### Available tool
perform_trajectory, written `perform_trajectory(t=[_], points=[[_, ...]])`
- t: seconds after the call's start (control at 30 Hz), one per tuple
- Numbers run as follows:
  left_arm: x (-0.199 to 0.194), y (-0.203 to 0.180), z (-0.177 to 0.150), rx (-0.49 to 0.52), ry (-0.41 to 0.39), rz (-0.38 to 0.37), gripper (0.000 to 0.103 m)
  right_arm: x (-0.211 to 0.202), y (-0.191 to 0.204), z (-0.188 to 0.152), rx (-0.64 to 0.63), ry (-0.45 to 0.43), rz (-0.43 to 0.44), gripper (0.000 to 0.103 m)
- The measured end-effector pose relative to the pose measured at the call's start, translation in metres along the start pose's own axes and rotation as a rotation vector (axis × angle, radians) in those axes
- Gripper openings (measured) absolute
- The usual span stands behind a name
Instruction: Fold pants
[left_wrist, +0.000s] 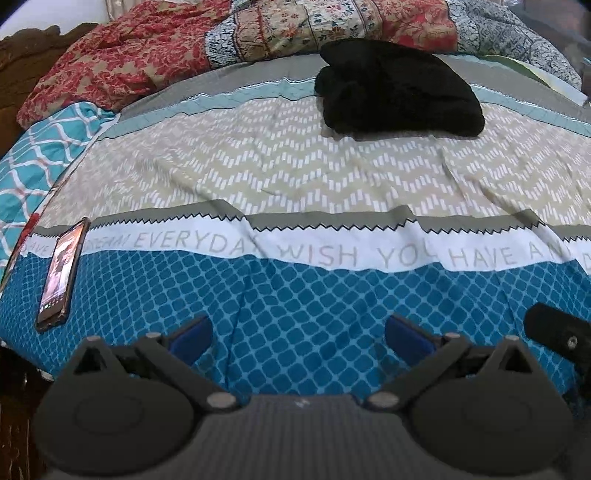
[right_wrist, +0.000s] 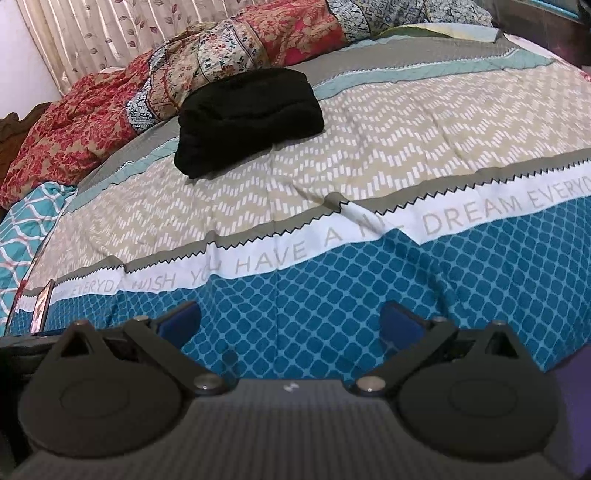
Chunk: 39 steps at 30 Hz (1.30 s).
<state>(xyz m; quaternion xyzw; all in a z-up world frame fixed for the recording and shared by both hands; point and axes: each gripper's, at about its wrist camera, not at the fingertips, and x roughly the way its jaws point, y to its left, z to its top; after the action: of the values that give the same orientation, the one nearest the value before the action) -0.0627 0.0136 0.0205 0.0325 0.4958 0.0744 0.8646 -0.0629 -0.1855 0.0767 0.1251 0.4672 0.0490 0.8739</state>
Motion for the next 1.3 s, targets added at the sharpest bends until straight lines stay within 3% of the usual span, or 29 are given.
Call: perform_trajectory(t=[0.57, 0.73, 1.3], points=[[-0.012, 0.003, -0.001, 0.001, 0.001, -0.054, 0.103, -0.011, 0.001, 0.005, 0.006, -0.021, 0.003, 0.103], [-0.011, 0.0, -0.003, 0.017, 0.03, -0.049, 0.103, -0.013, -0.001, 0.005, 0.004, -0.027, 0.004, 0.103], [-0.019, 0.0, -0.004, 0.026, 0.019, -0.052, 0.103, -0.018, 0.0, 0.007, -0.002, -0.042, 0.011, 0.103]])
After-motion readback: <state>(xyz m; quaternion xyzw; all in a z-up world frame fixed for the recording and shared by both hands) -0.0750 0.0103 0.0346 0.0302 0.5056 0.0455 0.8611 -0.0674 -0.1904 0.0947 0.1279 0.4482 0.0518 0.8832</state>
